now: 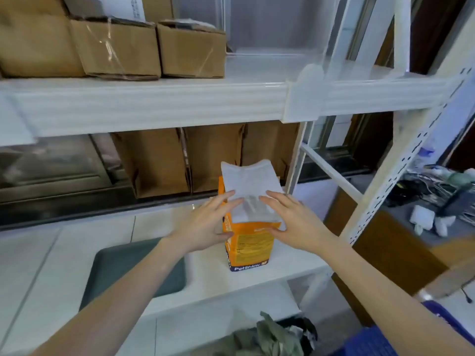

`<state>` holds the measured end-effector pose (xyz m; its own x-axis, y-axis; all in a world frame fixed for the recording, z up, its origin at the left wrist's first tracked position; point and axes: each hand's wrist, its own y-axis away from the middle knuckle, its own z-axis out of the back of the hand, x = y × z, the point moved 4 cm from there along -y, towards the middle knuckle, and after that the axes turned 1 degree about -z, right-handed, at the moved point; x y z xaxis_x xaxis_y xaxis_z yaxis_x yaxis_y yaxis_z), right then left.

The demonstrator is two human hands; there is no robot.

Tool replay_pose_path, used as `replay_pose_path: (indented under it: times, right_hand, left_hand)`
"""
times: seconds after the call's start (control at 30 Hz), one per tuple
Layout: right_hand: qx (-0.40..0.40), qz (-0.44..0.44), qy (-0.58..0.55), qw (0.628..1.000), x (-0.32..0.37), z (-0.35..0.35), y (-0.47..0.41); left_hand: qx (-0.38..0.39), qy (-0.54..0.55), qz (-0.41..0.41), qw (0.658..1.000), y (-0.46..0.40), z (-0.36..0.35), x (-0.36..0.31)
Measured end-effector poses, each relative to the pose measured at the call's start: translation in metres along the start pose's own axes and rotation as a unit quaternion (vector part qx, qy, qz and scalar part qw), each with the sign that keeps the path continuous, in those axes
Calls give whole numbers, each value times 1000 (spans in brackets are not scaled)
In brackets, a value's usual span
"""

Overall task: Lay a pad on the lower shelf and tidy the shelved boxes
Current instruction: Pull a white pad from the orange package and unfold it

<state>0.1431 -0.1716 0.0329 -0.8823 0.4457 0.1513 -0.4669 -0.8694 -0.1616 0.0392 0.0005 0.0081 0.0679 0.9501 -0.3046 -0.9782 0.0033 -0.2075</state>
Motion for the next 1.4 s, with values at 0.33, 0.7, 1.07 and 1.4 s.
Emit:
replay_pose_path:
  times: [0.33, 0.7, 1.07, 1.4]
  right_hand:
    - [35, 15, 2, 999, -19, -32, -28]
    - [-152, 27, -40, 987, -1, 14, -26]
    - [-354, 17, -159, 922, 54, 123, 13]
    - [-382, -33, -284, 879, 98, 179, 47]
  left_hand:
    - [-14, -32, 52, 998, -23, -11, 13]
    - [-155, -25, 42, 987, -20, 43, -12]
    - [-297, 37, -6, 954, 25, 147, -58]
    - [-260, 2, -24, 965, 86, 205, -69]
